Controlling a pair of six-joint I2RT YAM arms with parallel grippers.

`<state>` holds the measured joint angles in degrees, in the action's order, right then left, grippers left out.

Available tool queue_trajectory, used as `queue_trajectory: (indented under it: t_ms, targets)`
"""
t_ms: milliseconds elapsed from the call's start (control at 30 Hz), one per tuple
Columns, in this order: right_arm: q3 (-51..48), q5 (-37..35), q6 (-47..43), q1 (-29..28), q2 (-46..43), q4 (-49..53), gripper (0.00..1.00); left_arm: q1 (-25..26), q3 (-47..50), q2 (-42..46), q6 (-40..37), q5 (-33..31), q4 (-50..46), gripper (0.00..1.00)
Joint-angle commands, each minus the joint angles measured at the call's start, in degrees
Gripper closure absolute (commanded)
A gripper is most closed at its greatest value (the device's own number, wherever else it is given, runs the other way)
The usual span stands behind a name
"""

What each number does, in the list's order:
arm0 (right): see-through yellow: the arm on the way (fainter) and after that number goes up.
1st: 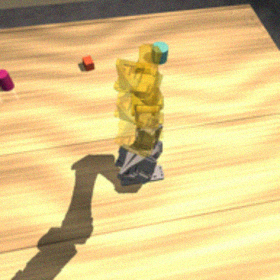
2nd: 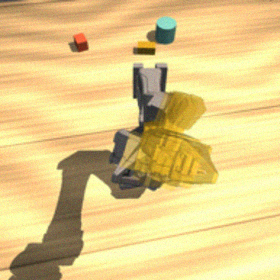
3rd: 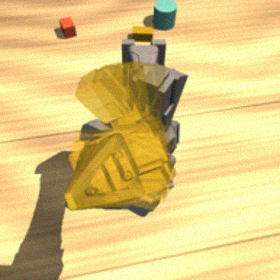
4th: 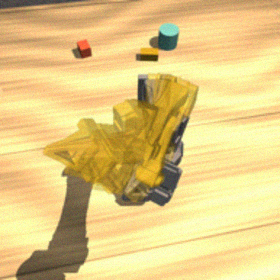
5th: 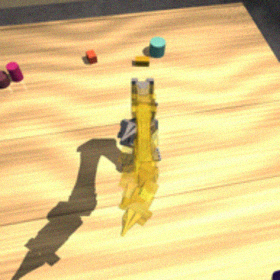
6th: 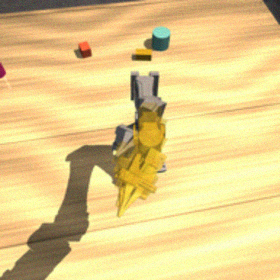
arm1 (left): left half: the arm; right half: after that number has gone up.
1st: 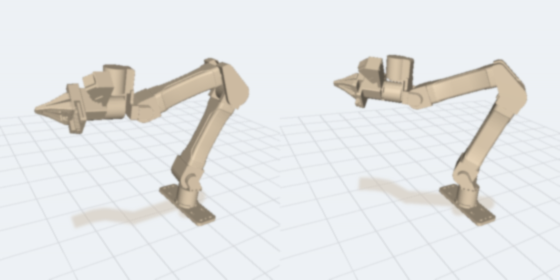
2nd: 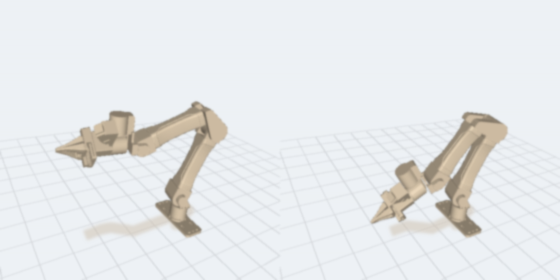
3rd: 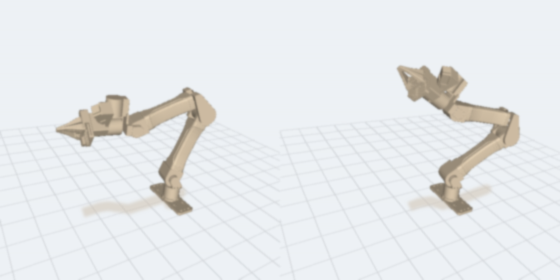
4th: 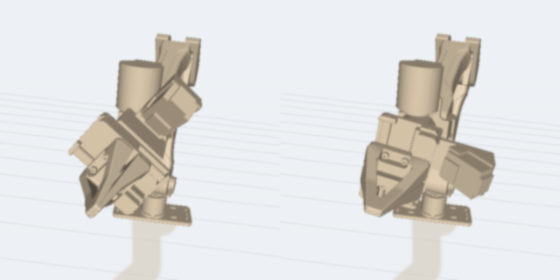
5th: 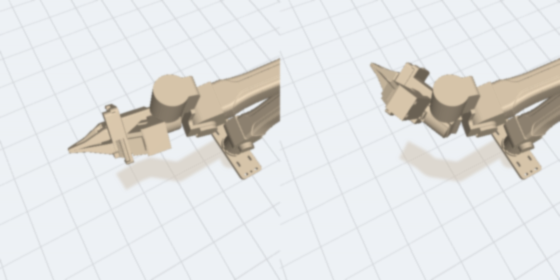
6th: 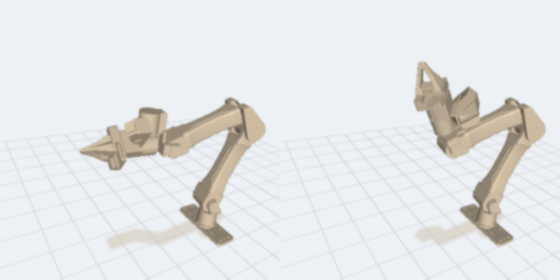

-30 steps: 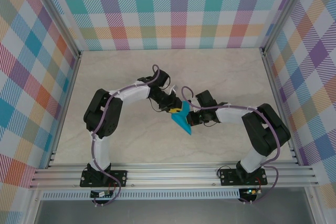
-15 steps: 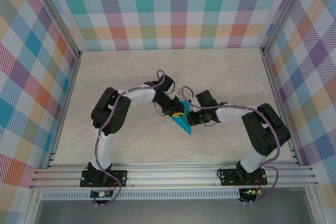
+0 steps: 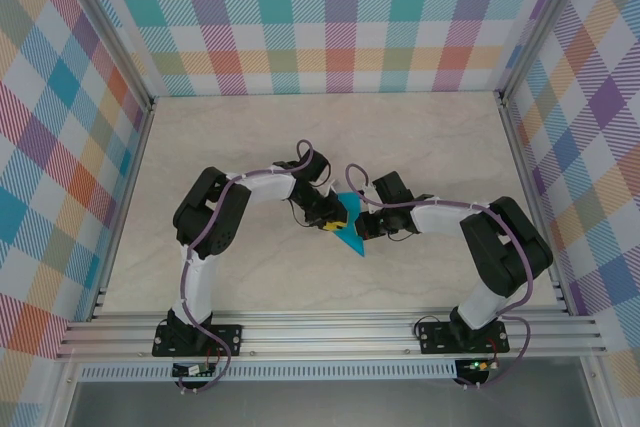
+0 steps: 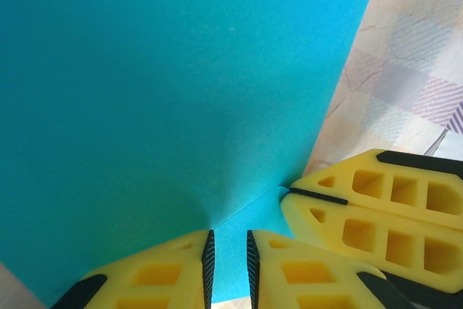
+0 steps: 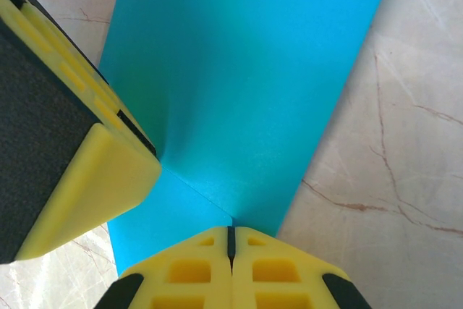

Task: Fold a paper plane with a square sheet of paper (fold left side to right side)
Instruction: Third fold the triangle at the center of the table.

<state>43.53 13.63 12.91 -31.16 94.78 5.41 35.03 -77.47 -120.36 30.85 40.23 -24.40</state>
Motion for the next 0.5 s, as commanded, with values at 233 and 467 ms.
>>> queue_trajectory:
  t_ms: [233,467]
  targets:
    - [1.6,3.7,3.0,1.3,-4.4,4.6,0.92,0.4,2.0,-2.5,-0.4,-4.7,-0.6,0.79]
    - [1.3,3.9,3.6,2.1,-9.7,9.1,0.76,0.5,1.6,-3.3,-0.4,-5.4,-0.7,0.79]
